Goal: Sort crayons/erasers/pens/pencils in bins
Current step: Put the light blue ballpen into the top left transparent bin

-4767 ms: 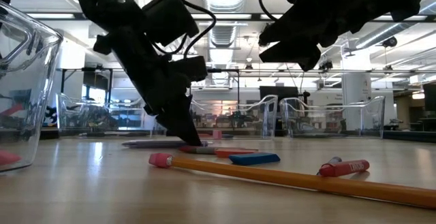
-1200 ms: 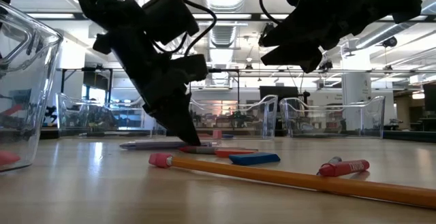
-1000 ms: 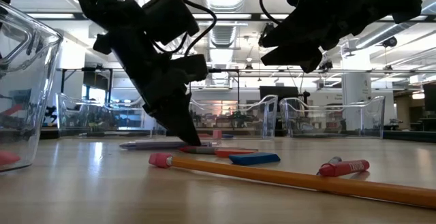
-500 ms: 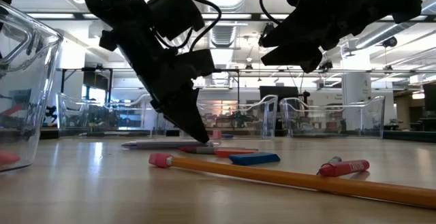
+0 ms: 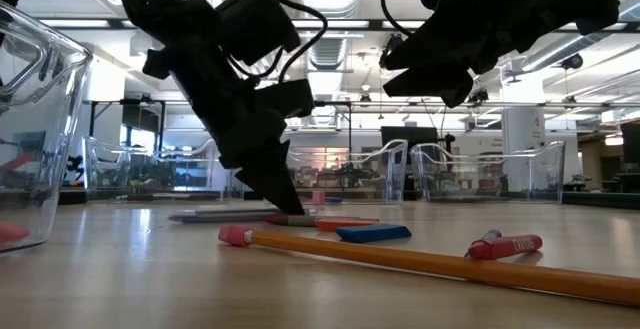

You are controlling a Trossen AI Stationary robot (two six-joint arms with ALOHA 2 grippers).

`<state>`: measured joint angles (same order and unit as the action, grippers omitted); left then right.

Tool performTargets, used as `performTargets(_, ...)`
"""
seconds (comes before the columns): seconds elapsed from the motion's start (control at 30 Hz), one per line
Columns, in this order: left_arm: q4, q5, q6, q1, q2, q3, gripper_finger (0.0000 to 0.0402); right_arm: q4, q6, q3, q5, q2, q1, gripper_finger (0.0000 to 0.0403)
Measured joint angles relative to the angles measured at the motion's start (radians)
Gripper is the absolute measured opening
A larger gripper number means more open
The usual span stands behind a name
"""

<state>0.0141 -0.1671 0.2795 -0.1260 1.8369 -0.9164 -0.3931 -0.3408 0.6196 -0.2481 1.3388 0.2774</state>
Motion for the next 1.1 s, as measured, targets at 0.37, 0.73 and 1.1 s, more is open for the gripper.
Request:
performTargets(0.37, 0.006, -0.018, 0.001, -0.013, -0.001, 0.002, 0.0103, 0.000, 0.000, -0.001, -0.007, 0.000, 0.000, 0.0238)
performTargets(0.73, 0.021, -0.037, 0.000, -0.014, -0.007, 0.003, 0.0013, 0.000, 0.000, -0.001, -0.007, 0.000, 0.000, 0.0238)
performTargets(1.1, 0.056, -0.043, -0.023, -0.013, -0.084, 0.003, 0.0003, 0.000, 0.000, -0.003, -0.008, 0.000, 0.000, 0.0238)
